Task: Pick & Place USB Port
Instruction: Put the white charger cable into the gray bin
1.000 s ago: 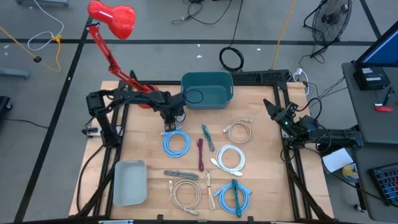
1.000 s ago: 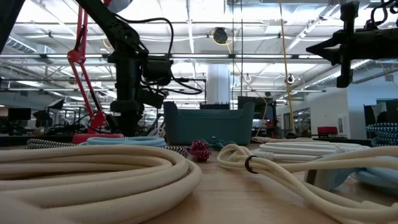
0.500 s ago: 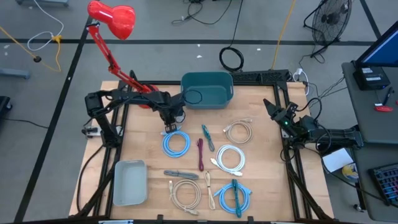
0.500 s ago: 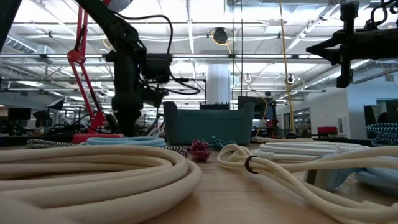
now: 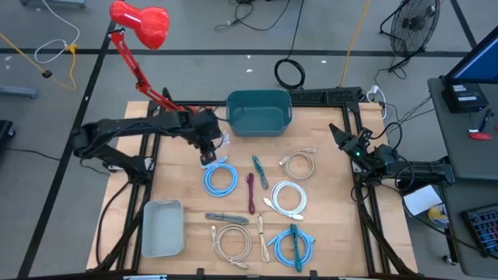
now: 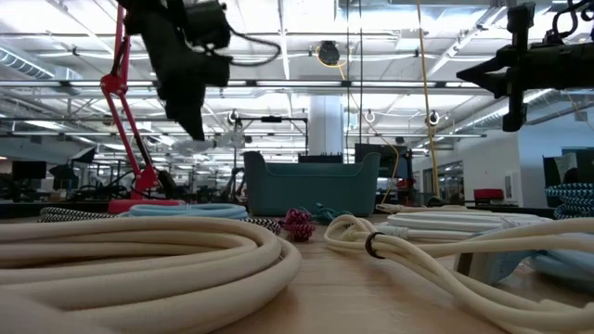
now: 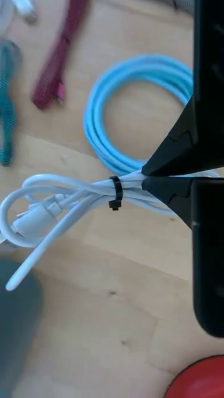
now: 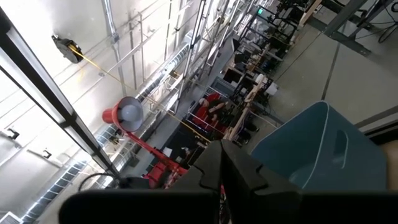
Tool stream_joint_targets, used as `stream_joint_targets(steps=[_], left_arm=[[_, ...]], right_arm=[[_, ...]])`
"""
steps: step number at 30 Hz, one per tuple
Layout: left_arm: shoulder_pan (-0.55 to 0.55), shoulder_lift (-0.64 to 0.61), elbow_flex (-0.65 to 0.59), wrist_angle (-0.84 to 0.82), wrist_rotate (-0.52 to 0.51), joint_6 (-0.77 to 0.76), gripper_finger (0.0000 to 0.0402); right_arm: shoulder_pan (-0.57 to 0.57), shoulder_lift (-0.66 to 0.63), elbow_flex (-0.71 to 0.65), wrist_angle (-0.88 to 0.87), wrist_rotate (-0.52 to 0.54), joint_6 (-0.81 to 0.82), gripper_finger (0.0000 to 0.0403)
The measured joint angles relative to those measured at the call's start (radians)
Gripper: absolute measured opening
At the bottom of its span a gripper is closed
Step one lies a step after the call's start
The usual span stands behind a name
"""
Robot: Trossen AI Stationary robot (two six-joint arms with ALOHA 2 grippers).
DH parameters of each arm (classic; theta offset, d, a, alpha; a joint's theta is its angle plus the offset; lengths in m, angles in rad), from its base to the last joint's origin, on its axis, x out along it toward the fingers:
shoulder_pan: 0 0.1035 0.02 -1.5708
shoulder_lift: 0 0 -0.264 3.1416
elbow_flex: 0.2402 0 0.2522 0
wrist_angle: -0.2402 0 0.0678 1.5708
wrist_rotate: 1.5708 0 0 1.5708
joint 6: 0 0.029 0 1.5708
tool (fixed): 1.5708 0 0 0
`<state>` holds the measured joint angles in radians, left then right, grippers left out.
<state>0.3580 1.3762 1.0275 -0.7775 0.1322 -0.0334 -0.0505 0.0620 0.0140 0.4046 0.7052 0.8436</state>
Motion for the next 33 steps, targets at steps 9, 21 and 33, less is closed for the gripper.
stream_joint_targets(steps=[9,21,33], left_arm=[[-0.012,-0.141,0.001,-0.050,0.117,-0.278,0.0002],[-0.346,-0.337,0.003,-0.080,-0.122,-0.975,0.0001],[-0.752,-0.301,0.003,-0.218,-0.285,-1.622,0.0000]], right_arm=[[0.000,0.000,0.000,-0.002,0.000,0.000,0.0000],[0.000,0.000,0.000,-0.051,0.000,0.010,0.0000],[0.000,0.000,0.000,-0.051,-0.003,0.035,0.0000]])
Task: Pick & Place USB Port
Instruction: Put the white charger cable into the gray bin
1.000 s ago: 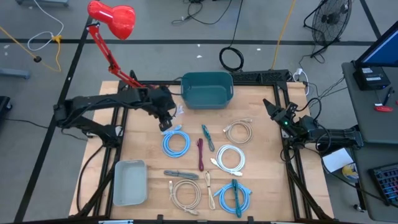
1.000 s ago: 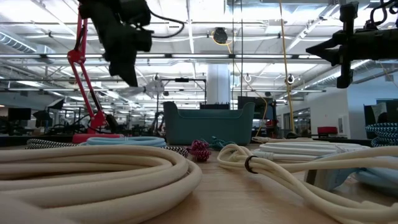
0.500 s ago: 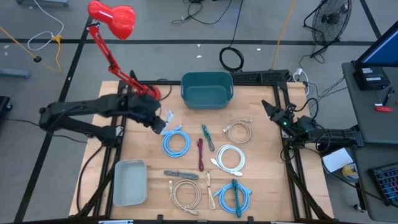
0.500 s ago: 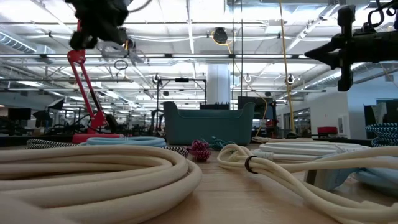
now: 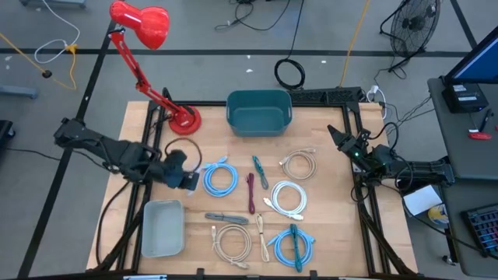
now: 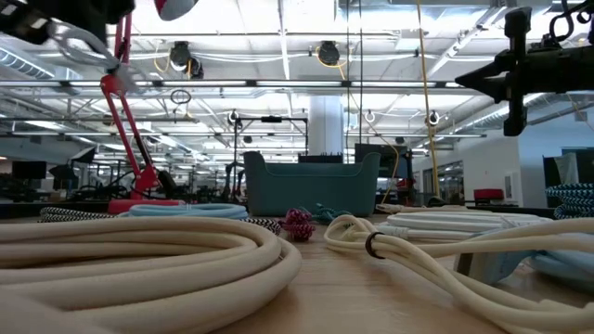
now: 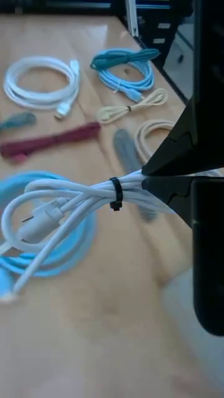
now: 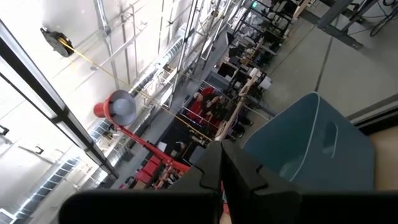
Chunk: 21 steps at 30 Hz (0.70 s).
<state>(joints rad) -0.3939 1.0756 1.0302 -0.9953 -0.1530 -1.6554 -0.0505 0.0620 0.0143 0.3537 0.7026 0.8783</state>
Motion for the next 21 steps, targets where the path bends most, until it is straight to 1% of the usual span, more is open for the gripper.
stream_joint_targets(steps=[4,8,11,14,17,21], left_arm=[[-0.112,0.029,0.000,0.003,-0.005,-0.195,0.0000],[-0.229,0.083,0.000,0.004,-0.003,-0.357,0.0000],[-0.319,0.130,0.000,0.006,0.044,-0.486,0.0000],[-0.403,0.172,0.000,0.021,0.060,-0.604,0.0000],[-0.442,0.205,0.000,0.041,0.105,-0.631,0.0000],[-0.448,0.249,0.000,0.067,0.107,-0.632,0.0000]], right_arm=[[0.000,0.000,0.000,-0.001,0.000,-0.002,0.0000],[0.000,0.000,0.000,-0.012,0.000,-0.010,0.0000],[0.000,0.000,0.000,-0.035,-0.002,-0.001,0.0000],[0.000,0.000,0.000,-0.032,-0.046,-0.005,0.0000],[0.000,0.000,0.000,-0.037,-0.084,-0.026,0.0000],[0.000,0.000,0.000,-0.047,-0.106,-0.027,0.0000]])
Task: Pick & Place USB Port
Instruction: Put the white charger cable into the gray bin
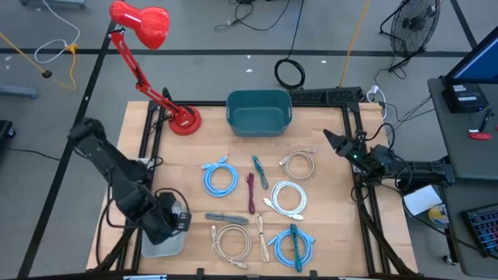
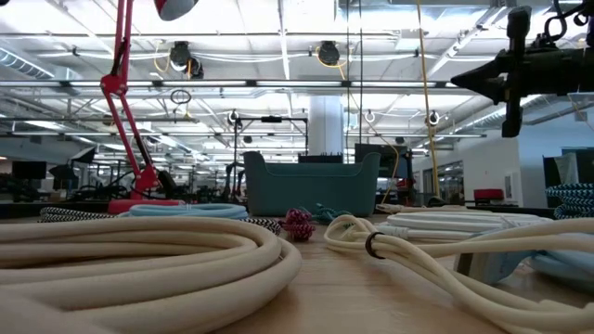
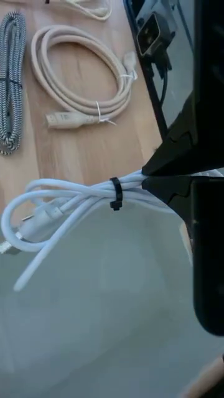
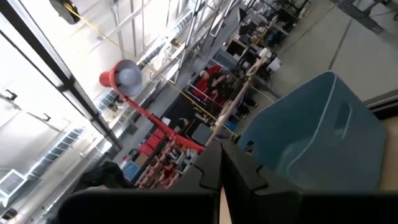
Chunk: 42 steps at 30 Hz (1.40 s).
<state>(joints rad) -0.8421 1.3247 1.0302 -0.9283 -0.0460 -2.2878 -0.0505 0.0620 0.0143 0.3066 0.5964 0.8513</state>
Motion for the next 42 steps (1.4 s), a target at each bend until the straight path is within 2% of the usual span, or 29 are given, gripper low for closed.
stream_joint_targets(steps=[13,32,35,42], left_arm=[[0.005,0.148,0.000,-0.047,0.047,-0.010,0.0000],[-0.003,0.162,0.000,-0.064,0.090,0.013,0.0001],[-0.002,0.162,0.000,-0.064,0.081,0.020,0.0009],[-0.002,0.162,0.000,-0.065,0.063,0.035,0.0057]], right_arm=[[0.000,0.000,0.000,0.002,-0.088,0.012,0.0000],[0.000,0.000,0.000,0.018,-0.105,0.027,0.0000],[0.000,0.000,0.000,0.018,-0.105,0.027,0.0000],[0.000,0.000,0.000,0.017,-0.105,0.027,0.0000]])
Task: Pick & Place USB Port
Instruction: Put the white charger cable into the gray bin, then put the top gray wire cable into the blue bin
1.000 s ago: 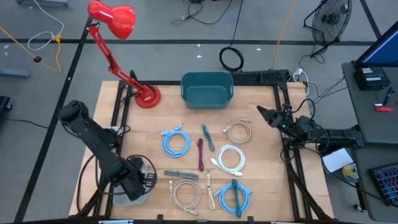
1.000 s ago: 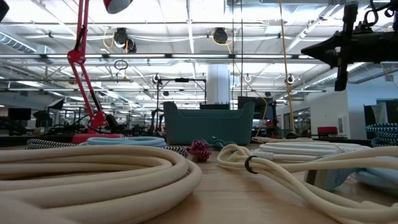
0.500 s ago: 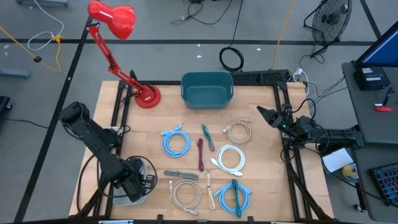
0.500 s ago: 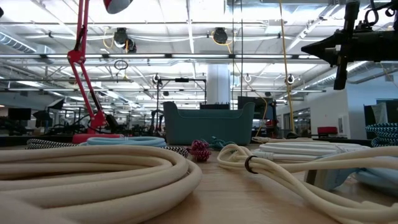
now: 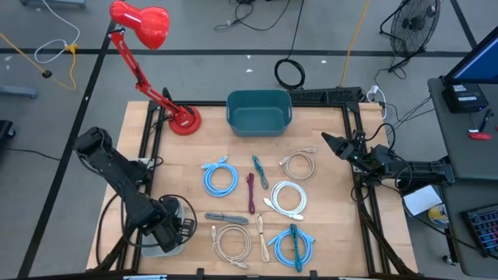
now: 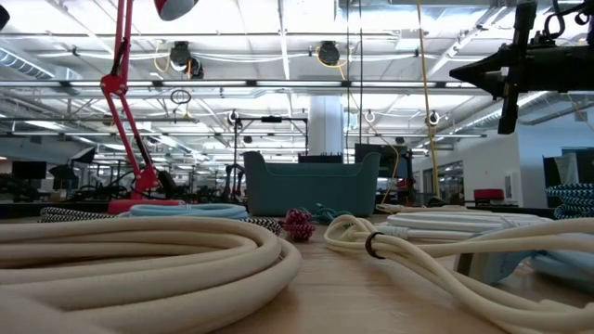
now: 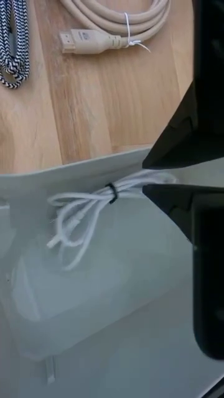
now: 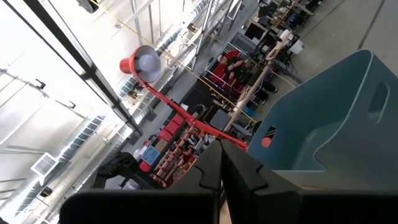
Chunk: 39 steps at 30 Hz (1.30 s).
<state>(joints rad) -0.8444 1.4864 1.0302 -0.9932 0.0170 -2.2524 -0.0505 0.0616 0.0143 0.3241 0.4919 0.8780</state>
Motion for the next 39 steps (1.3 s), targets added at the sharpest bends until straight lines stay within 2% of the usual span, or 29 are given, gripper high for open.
stream_joint_targets(steps=[4,10,14,17,23,25,29,34,37,39], left_arm=[[0.000,0.000,0.000,0.000,-0.002,0.000,0.0074],[-0.002,-0.006,0.000,0.000,-0.016,0.016,0.0076],[-0.002,-0.074,0.009,-0.010,-0.052,0.056,0.0076],[-0.003,-0.153,0.024,-0.014,-0.192,0.052,0.0076],[0.005,-0.304,0.043,0.016,-0.625,0.116,0.0076],[0.021,-0.338,0.043,0.023,-0.734,0.172,0.0076],[0.086,-0.395,0.043,0.022,-0.826,0.317,0.0076],[0.230,-0.461,0.043,0.039,-0.945,0.541,0.0076],[0.338,-0.500,0.043,0.119,-0.999,0.742,0.0076],[0.412,-0.525,0.043,0.198,-0.988,0.929,0.0076]], right_arm=[[0.000,0.000,0.000,0.000,0.000,0.000,0.0000],[0.000,0.000,0.000,0.000,0.000,0.000,0.0000],[0.000,0.000,0.000,0.000,0.000,0.000,0.0000],[0.000,0.000,0.000,-0.001,0.000,0.000,0.0000],[0.000,0.000,0.000,-0.003,0.002,-0.002,0.0000],[0.000,0.000,0.000,-0.005,0.002,-0.002,0.0000],[0.000,0.000,0.000,-0.004,0.003,-0.001,0.0000],[0.000,0.000,0.000,-0.004,0.004,-0.001,0.0000],[0.000,0.000,0.000,0.000,0.004,-0.001,0.0000],[0.000,0.000,0.000,0.000,0.004,-0.001,0.0000]])
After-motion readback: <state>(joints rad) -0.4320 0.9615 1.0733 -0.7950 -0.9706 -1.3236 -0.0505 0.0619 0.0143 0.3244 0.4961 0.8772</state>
